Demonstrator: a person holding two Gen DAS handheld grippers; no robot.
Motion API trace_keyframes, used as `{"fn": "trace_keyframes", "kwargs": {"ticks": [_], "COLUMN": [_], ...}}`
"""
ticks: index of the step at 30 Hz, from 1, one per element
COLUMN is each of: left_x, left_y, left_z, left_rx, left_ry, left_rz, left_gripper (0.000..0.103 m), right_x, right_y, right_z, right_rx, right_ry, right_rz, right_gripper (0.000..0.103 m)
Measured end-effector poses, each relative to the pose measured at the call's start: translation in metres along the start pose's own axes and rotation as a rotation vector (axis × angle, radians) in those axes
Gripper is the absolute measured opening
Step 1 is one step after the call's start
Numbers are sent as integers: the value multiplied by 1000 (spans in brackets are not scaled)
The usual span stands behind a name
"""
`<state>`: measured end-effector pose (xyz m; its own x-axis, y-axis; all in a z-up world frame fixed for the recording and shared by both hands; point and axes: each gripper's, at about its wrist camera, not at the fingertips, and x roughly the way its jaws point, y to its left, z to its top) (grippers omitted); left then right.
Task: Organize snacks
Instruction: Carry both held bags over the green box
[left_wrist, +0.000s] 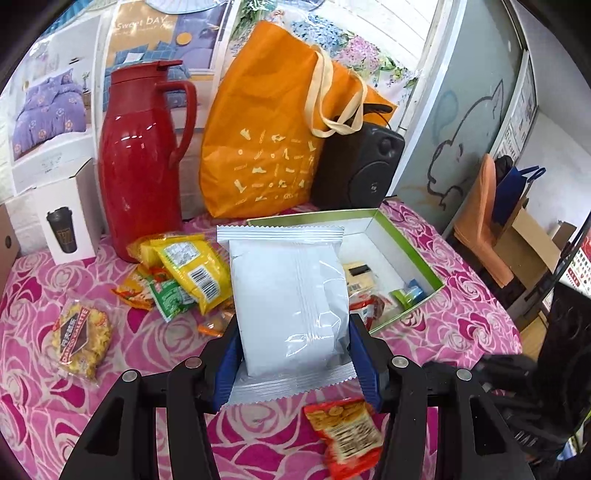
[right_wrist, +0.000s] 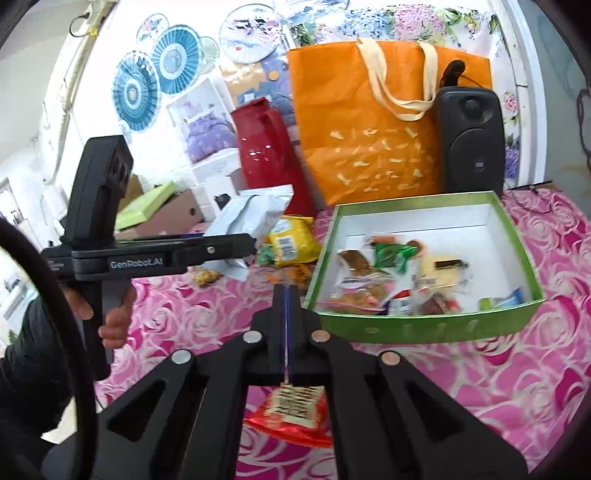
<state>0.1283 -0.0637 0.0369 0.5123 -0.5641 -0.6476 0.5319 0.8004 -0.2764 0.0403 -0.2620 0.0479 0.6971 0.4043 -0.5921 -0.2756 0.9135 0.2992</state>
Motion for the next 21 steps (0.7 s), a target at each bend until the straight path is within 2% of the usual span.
{"fn": "trace_keyframes", "kwargs": {"ticks": [2,3,4,5,6,9,15,18,19,21], "left_x": [6,10,13,15,17,24,20,20,21,23], "left_y": [-4,-6,-7,-8,-10,-12,-4,3,4,5], "left_z": [4,5,5,5,5,2,-5,-6,-6,-6], "left_rx": [6,4,3,4,8,8,8,-15,-26,-39], "left_ry": [3,7,11,14,18,34,49,45,46,47], "left_rz": [-1,-5,-15,-23,-26,-28,-6,-5,-8,-15], "left_gripper": [55,55,55,55,55,55,55,55,55,55], "right_x": [14,23,33,45,55,76,104,109,108,101], "right_y": [-9,-11,-13,-13,-12,-7,18,25,25,20], "right_z": [-11,-19,-28,-37,-45,-64,-84,-91,-90,-87], "right_rx": [30,55,91,136,171,200,72,-18,-29,-1], "right_ry": [71,112,150,183,212,281,392,354,350,339], "right_rz": [-38,-50,-62,-69,-59,-63,-84,-102,-113,-81], "right_gripper": [8,26,53,63,68,68,69,67,59,53]}}
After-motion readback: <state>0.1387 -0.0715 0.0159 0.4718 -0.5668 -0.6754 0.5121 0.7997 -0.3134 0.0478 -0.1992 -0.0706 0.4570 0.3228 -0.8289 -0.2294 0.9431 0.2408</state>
